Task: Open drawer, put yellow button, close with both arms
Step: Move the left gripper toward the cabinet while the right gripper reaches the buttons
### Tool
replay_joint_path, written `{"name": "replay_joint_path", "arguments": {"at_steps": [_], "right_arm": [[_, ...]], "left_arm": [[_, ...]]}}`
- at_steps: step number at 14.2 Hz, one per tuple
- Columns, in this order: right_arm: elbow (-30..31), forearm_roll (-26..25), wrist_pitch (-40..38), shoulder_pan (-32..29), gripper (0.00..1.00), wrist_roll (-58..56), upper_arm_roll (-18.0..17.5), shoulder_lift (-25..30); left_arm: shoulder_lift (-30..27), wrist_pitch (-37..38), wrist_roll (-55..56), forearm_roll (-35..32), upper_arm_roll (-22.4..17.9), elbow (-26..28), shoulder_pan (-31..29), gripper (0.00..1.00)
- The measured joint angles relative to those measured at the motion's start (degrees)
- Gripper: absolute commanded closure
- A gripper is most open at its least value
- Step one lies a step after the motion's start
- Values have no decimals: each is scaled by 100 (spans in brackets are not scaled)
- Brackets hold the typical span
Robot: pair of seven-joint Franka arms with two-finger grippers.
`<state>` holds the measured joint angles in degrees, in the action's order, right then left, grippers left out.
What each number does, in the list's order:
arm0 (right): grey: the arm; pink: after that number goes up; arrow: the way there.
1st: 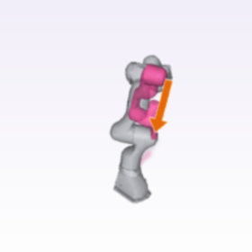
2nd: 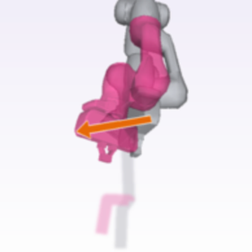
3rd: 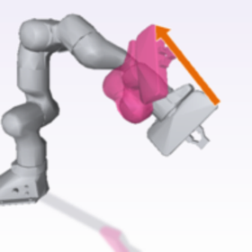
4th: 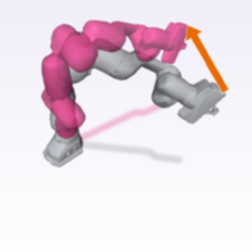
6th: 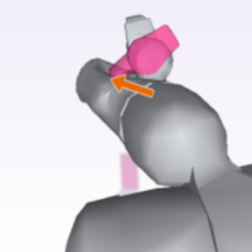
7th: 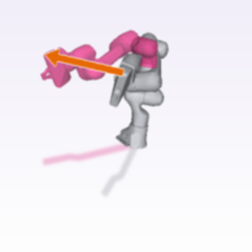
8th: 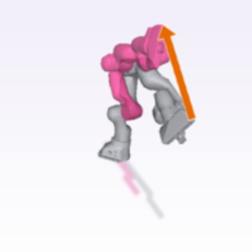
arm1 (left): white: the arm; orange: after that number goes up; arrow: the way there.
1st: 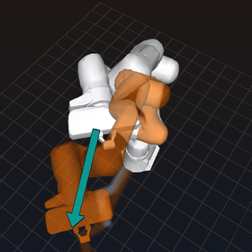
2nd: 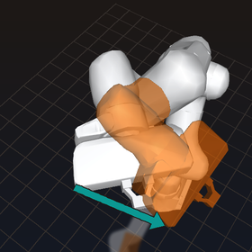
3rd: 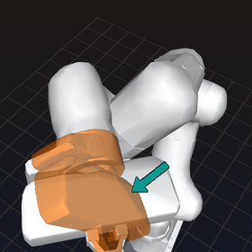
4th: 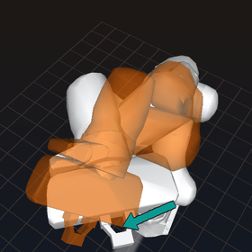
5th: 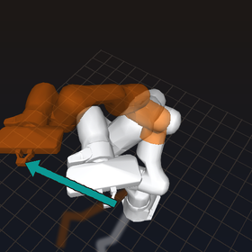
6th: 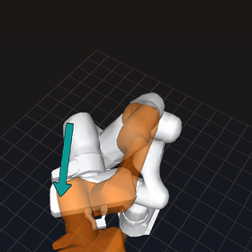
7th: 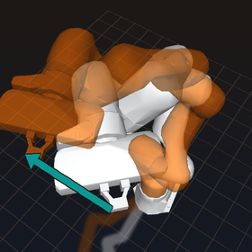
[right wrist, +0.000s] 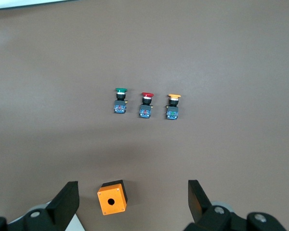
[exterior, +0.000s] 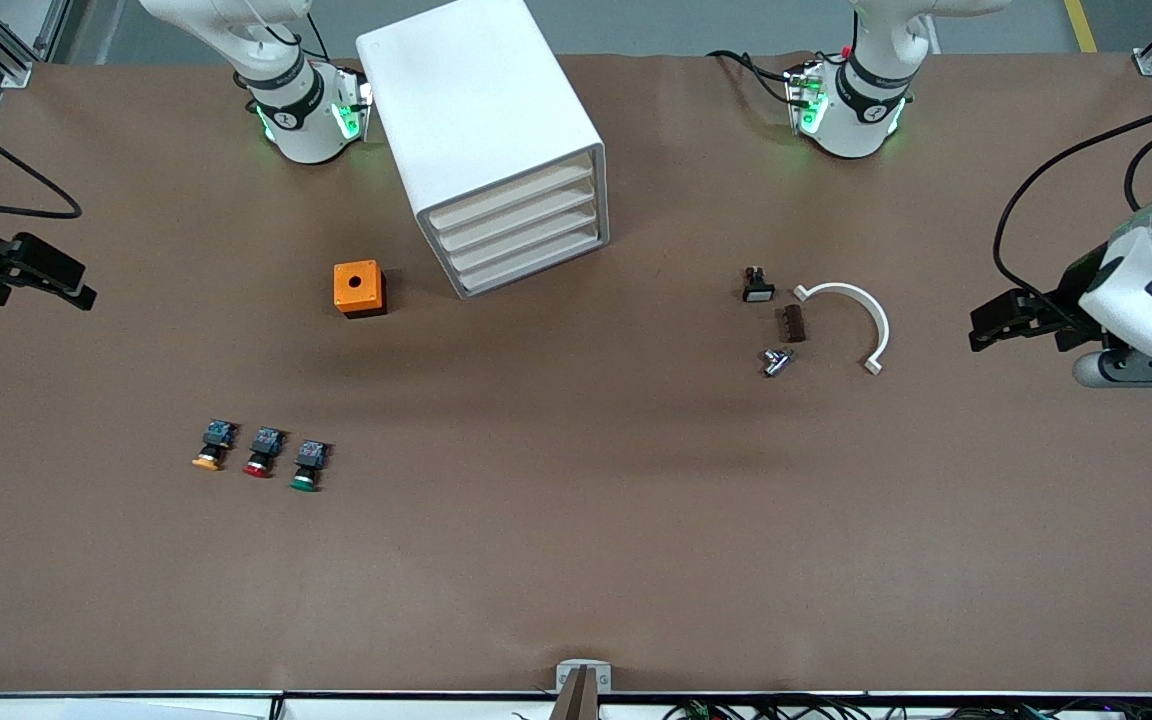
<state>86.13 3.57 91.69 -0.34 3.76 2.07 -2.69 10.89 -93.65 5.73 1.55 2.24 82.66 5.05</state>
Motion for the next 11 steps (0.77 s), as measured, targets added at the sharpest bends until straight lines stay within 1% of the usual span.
{"name": "replay_joint_path", "arguments": {"at_steps": [2,4,6,8,11], "right_arm": [[3,57,-31,-112,0,-6,5,-42],[14,69,-45,-172,0,-11,5,-203],[24,69,-39,-247,0,-151,5,-469],[27,69,-24,-411,0,-651,8,-749],[28,71,-13,-737,0,-1329,13,-1064]], "left_arm": [[60,48,11,1,14,18,144,0],[243,56,252,41,22,41,267,0],[508,53,781,321,26,45,354,0],[719,46,1294,562,29,40,410,0],[932,49,2361,668,49,39,630,0]]}}
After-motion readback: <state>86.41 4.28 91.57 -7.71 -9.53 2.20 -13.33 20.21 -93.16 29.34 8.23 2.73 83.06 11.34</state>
